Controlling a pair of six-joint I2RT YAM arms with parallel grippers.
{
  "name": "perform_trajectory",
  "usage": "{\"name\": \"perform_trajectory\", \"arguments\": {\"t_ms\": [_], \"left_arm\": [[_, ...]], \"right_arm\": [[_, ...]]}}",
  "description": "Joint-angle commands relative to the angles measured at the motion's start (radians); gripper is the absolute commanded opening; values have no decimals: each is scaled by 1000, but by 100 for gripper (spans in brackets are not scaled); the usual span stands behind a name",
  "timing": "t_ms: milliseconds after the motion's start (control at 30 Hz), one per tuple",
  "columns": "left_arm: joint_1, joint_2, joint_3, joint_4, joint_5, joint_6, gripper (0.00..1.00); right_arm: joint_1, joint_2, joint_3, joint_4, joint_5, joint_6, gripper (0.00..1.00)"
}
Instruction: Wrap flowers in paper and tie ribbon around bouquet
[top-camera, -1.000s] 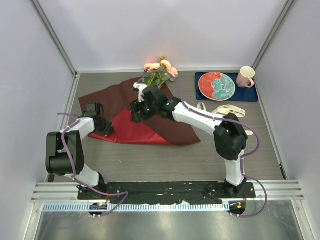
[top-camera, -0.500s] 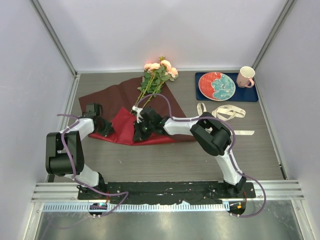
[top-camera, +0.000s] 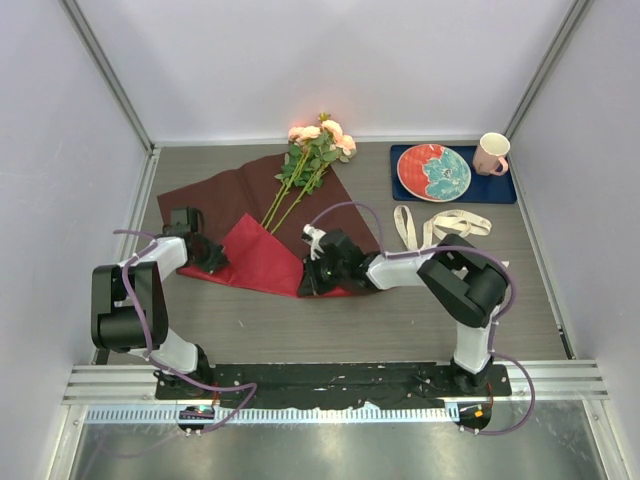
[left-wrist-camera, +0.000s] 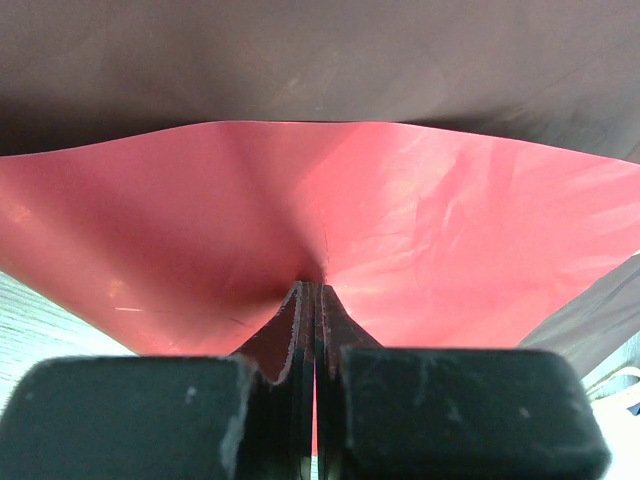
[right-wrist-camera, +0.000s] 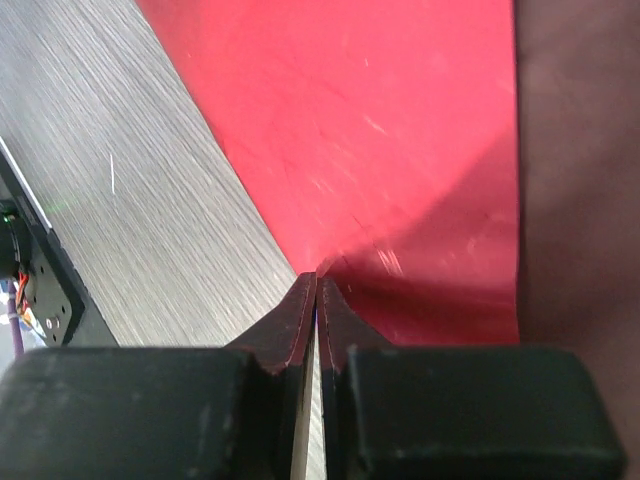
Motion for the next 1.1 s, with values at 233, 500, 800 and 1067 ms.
{"name": "perform_trajectory", "arguments": {"t_ms": [233,500,800,1067], "left_arm": [[20,49,-56,-23,-119,29,0],[22,47,-53,-26,-109,38,0],[22,55,-64,9,13,48,0],[22,16,-32,-40,16,117,0]], "right_arm": [[-103,-193,-258,-30,77,11,9],[-135,-400,-436,-162,140,48,9],[-61,-384,45,-275,154,-61,20],[66,93,475,-167,13,-27,21]]}}
